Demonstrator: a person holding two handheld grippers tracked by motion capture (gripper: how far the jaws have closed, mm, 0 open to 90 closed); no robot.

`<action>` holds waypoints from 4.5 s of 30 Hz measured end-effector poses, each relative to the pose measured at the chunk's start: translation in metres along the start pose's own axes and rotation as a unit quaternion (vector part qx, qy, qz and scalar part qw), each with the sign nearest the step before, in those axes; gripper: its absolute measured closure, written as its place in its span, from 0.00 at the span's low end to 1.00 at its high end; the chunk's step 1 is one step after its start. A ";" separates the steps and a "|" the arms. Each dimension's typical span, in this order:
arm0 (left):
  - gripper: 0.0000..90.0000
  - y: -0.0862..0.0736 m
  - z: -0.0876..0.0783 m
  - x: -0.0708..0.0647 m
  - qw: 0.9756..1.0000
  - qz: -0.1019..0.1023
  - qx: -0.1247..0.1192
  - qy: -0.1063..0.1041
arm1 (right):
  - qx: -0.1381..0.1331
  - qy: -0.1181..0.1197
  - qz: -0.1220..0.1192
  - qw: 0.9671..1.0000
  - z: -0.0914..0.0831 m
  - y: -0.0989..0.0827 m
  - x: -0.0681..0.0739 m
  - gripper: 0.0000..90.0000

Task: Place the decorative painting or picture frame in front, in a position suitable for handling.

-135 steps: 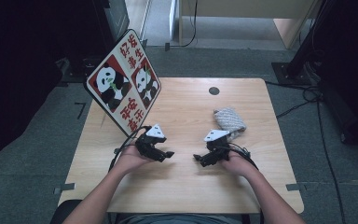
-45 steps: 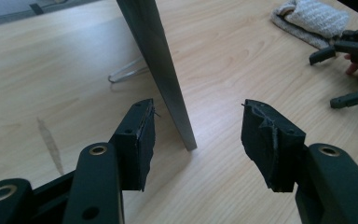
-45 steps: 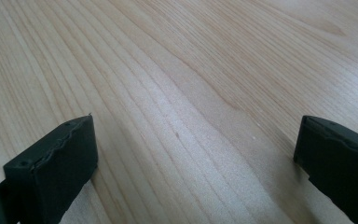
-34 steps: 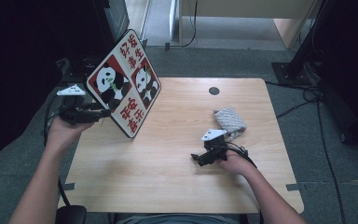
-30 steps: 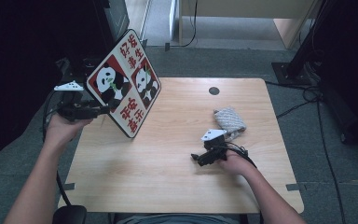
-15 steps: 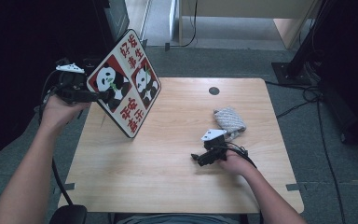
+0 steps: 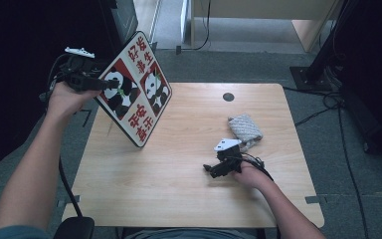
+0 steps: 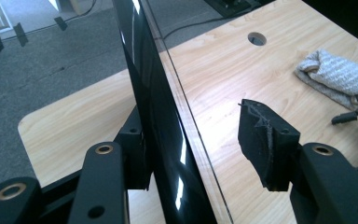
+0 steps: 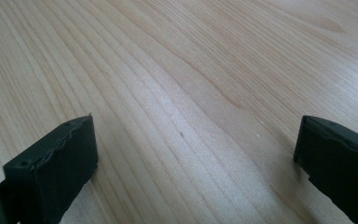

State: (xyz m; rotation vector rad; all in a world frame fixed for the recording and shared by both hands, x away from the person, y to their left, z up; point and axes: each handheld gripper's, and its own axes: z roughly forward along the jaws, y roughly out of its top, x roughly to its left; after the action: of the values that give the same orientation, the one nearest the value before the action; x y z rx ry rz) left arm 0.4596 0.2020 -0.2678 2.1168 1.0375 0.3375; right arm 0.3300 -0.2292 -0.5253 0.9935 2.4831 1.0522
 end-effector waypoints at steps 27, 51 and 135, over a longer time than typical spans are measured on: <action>0.67 0.033 0.022 0.023 0.999 -0.031 0.029 -0.022 | 0.000 0.000 0.000 1.000 -0.002 -0.002 0.002 0.00; 0.87 0.039 0.022 0.019 0.995 -0.055 0.083 -0.031 | 0.000 0.005 -0.002 1.000 -0.002 -0.002 0.001 0.00; 0.87 0.015 0.014 -0.124 0.987 -0.015 0.024 -0.157 | 0.002 0.012 -0.010 1.000 -0.009 -0.009 0.001 0.00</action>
State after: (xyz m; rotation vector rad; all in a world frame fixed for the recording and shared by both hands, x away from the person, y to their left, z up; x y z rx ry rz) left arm 0.3961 0.0940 -0.2568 2.1095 0.8985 -0.0379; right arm 0.3213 -0.2378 -0.5253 0.9612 2.5089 1.0602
